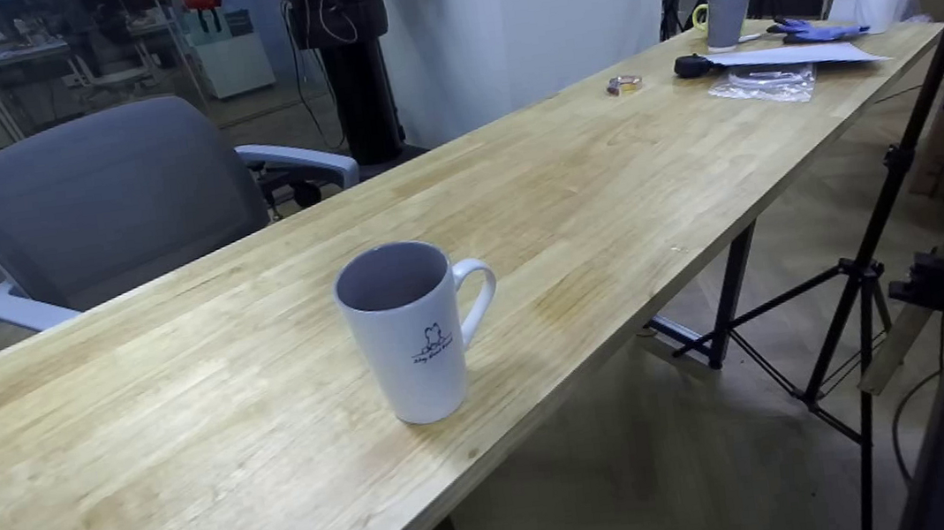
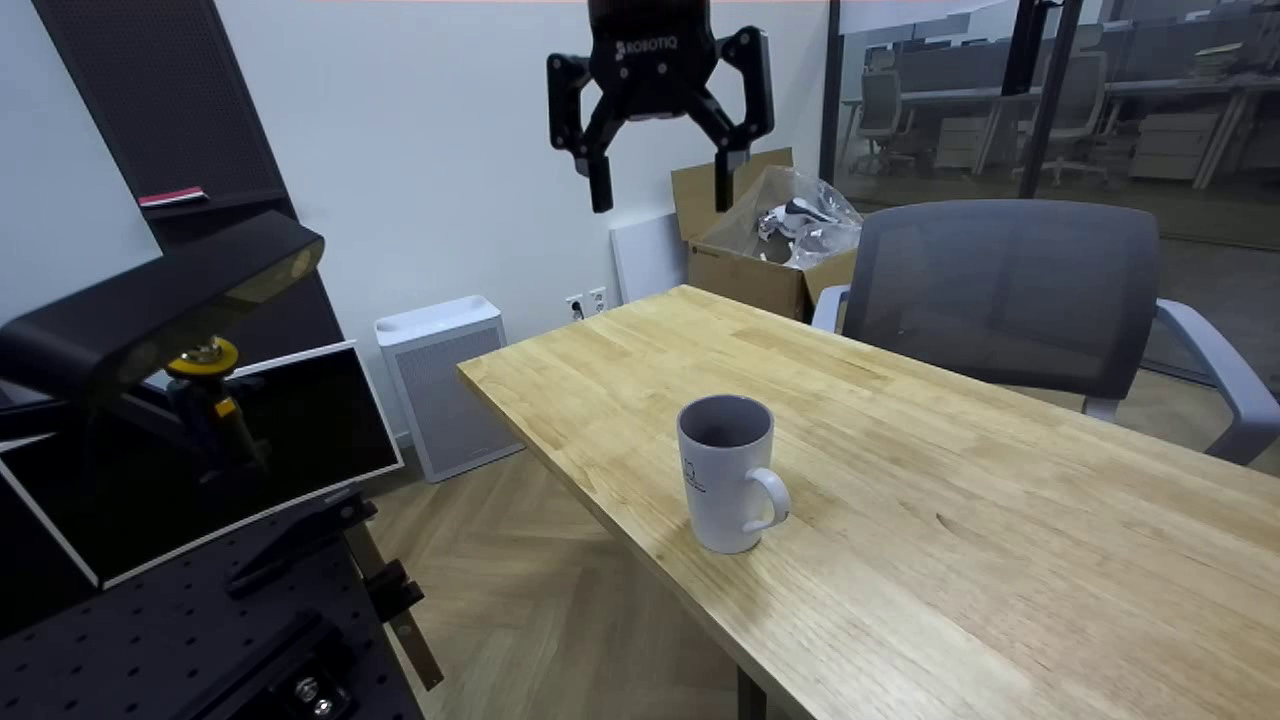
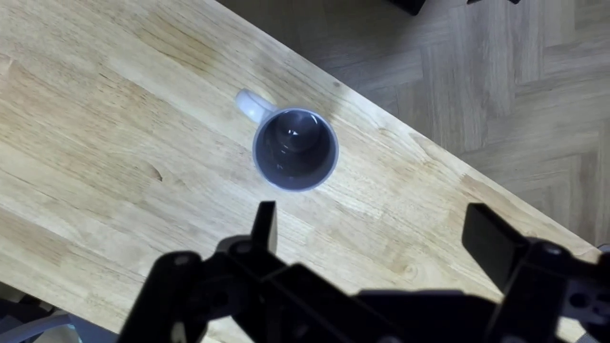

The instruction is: Pick the cup and move it to the right

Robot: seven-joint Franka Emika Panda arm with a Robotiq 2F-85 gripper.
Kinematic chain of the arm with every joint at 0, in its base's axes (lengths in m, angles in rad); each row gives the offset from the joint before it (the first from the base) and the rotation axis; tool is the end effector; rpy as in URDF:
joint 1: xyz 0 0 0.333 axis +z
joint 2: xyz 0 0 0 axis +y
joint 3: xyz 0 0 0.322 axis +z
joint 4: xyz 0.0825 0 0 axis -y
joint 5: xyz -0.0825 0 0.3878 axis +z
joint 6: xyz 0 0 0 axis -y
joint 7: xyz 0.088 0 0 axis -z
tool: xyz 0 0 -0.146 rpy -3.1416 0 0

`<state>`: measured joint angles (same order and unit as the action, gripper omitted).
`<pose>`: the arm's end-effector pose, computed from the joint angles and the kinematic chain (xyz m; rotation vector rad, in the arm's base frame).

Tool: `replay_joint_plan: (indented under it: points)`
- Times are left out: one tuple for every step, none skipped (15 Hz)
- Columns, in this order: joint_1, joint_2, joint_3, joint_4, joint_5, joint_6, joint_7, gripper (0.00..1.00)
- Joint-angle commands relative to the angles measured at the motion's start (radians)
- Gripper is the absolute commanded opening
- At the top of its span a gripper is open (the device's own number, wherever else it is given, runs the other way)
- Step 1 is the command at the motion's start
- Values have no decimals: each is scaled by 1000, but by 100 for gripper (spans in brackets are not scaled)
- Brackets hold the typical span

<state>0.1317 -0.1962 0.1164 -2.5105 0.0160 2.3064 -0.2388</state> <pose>0.4328 0.1090 0.3159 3.0433 0.7347 -0.0141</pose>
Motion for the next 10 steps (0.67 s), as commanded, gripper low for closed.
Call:
replay_joint_plan:
  points:
    - [19, 32, 5, -23, 1, 14, 2, 100]
    - [22, 40, 7, -28, 3, 15, -1, 100]
    - [25, 50, 9, -33, 2, 14, -2, 100]
    - [28, 60, 11, -36, 2, 16, -2, 100]
    - [30, 70, 11, -40, 2, 18, -3, 100]
    - [30, 78, 12, -45, 0, 27, -3, 100]
    - [30, 88, 13, -52, -4, 49, 1, 100]
    - [28, 101, 12, -56, -4, 69, 0, 100]
    - [27, 113, 12, -60, -2, 86, -1, 100]
    - [26, 126, 12, -62, -2, 101, 0, 100]
